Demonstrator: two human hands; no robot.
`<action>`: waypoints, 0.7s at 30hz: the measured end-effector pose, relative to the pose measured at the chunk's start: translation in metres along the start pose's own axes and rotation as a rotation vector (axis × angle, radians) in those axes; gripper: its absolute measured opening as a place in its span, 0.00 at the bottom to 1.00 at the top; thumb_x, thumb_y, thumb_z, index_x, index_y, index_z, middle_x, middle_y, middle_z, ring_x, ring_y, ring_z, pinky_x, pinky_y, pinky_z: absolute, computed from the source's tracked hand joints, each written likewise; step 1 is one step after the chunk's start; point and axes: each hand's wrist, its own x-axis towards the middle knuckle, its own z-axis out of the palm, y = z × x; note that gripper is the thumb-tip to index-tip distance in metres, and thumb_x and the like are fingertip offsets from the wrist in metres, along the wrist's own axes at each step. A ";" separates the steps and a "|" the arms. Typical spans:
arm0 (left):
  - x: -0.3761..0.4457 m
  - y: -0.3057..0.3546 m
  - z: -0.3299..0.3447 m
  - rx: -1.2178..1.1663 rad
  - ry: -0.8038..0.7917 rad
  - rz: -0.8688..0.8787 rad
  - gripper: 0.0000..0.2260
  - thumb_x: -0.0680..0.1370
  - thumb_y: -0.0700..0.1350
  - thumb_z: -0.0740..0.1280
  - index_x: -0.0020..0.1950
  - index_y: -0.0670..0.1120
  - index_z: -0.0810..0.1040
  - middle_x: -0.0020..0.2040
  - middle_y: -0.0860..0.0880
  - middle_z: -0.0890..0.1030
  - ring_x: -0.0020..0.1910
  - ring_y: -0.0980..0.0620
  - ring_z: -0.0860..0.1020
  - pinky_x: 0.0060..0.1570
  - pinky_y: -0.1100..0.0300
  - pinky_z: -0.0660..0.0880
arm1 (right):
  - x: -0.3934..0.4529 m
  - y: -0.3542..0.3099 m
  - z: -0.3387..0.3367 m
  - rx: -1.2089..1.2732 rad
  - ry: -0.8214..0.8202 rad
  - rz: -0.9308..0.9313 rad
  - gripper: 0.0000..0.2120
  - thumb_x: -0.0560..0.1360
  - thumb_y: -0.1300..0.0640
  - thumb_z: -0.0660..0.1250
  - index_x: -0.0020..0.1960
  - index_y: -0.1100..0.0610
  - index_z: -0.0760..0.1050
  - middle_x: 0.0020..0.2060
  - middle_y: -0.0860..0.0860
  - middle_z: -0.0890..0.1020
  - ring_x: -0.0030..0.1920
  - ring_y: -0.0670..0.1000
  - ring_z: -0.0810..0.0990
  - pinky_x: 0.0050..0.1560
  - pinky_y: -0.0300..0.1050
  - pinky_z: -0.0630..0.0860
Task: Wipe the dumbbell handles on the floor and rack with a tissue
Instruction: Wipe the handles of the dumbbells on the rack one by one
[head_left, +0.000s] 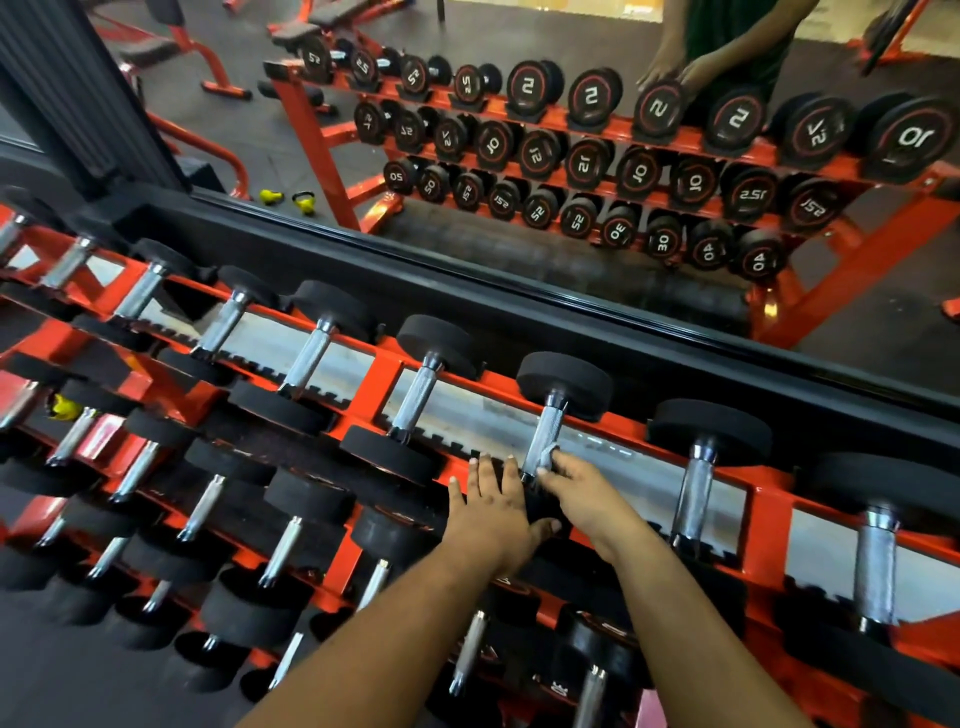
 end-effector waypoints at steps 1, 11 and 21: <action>0.000 0.000 0.000 0.007 -0.003 -0.002 0.43 0.80 0.70 0.52 0.82 0.45 0.35 0.81 0.37 0.37 0.80 0.40 0.36 0.77 0.38 0.38 | 0.006 -0.004 0.002 0.053 0.038 -0.013 0.19 0.81 0.54 0.64 0.71 0.47 0.73 0.61 0.45 0.82 0.62 0.49 0.80 0.66 0.51 0.75; 0.003 -0.001 0.002 0.019 0.002 -0.002 0.44 0.80 0.71 0.51 0.81 0.45 0.34 0.81 0.37 0.36 0.80 0.40 0.35 0.77 0.38 0.39 | 0.014 -0.019 0.010 0.254 0.207 -0.017 0.17 0.81 0.56 0.66 0.69 0.48 0.74 0.62 0.47 0.81 0.60 0.48 0.79 0.66 0.52 0.74; 0.004 -0.002 0.004 0.021 0.012 -0.002 0.44 0.80 0.71 0.51 0.81 0.45 0.34 0.81 0.37 0.36 0.80 0.40 0.36 0.77 0.37 0.39 | 0.036 -0.033 0.000 0.625 0.222 0.118 0.10 0.78 0.58 0.70 0.59 0.55 0.78 0.58 0.55 0.82 0.60 0.57 0.79 0.66 0.59 0.74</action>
